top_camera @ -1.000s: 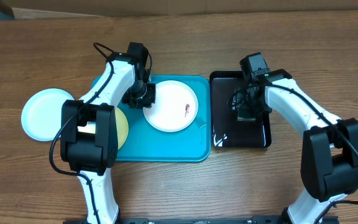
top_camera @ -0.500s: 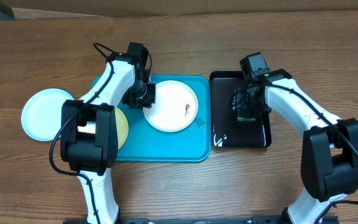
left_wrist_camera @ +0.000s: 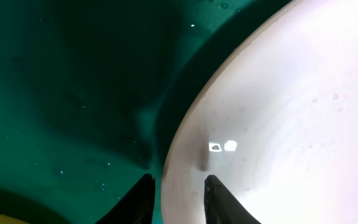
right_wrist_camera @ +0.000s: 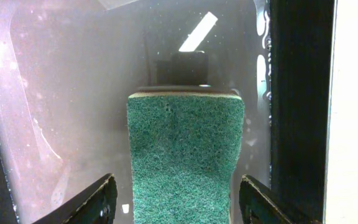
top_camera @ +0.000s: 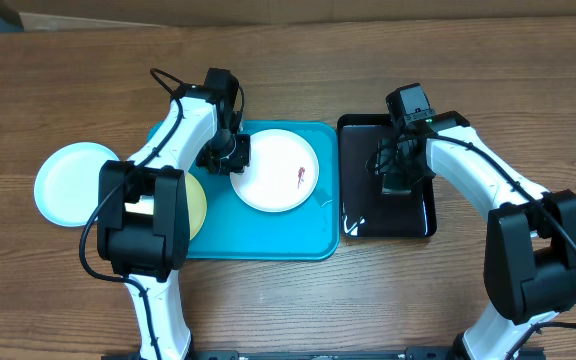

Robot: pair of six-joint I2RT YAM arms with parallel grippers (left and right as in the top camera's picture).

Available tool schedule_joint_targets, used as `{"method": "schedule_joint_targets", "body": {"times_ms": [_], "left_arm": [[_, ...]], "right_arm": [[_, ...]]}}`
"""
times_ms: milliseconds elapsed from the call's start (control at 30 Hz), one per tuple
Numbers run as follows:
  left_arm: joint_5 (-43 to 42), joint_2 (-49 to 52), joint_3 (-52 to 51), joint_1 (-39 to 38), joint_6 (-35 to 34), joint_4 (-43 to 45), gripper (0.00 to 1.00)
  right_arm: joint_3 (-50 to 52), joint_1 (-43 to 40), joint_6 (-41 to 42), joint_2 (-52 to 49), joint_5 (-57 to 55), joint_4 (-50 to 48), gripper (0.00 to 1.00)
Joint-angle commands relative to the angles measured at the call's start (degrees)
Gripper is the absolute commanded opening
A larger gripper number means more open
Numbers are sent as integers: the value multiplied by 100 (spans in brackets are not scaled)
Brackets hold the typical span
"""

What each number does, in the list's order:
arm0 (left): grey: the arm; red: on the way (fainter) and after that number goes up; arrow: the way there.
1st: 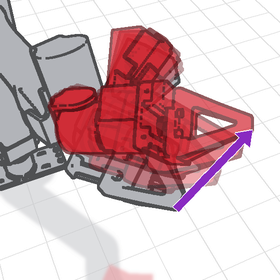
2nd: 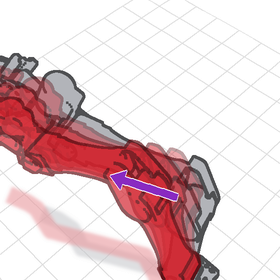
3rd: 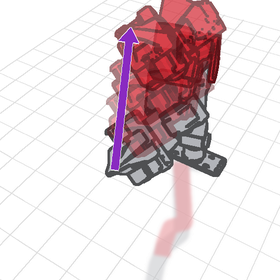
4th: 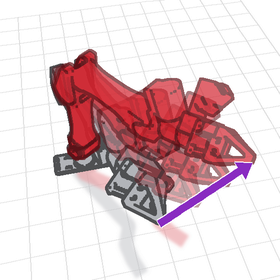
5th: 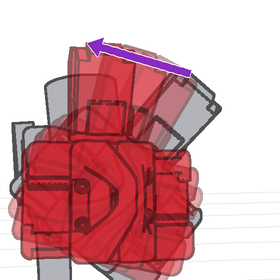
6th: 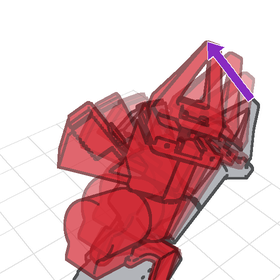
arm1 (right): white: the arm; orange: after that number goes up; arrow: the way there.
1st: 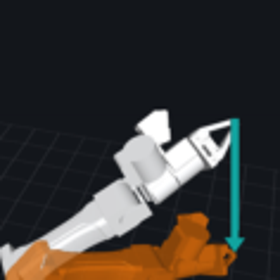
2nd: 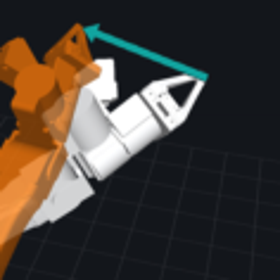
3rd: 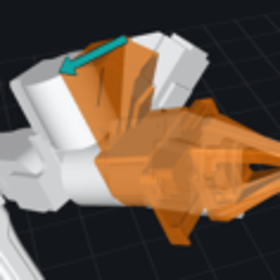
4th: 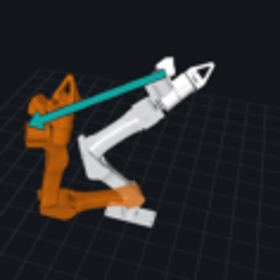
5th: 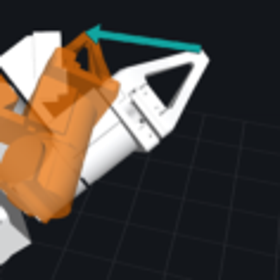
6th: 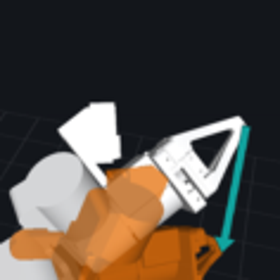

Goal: Clean dirty plates on tray and stack at the side
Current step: 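Close the right gripper on the green sponge in the black tray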

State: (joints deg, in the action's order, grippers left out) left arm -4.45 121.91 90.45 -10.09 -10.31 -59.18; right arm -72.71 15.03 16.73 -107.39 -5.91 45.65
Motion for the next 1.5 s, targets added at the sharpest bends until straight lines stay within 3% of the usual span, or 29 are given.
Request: {"method": "schedule_joint_targets", "body": {"times_ms": [0, 233, 367, 467, 567, 667, 1467], "left_arm": [[-4, 22, 9, 31, 44, -24, 29], [-2, 22, 9, 31, 44, -24, 29], [-4, 24, 9, 31, 44, -22, 29], [-2, 22, 9, 31, 44, -15, 30], [0, 24, 9, 31, 44, 17, 40], [0, 24, 9, 31, 44, 122, 44], [-2, 24, 9, 31, 44, 221, 44]], "right_arm": [[125, 2, -68, 66, -55, -94, 65], [402, 2, -63, 66, -48, -380, 65], [402, 13, -61, 66, -48, -385, 57], [402, 13, -61, 66, -48, -382, 57], [402, 15, -61, 66, -46, -378, 57], [411, 17, -61, 66, -46, -376, 59], [426, 20, -197, 66, 85, -444, 57]]}}
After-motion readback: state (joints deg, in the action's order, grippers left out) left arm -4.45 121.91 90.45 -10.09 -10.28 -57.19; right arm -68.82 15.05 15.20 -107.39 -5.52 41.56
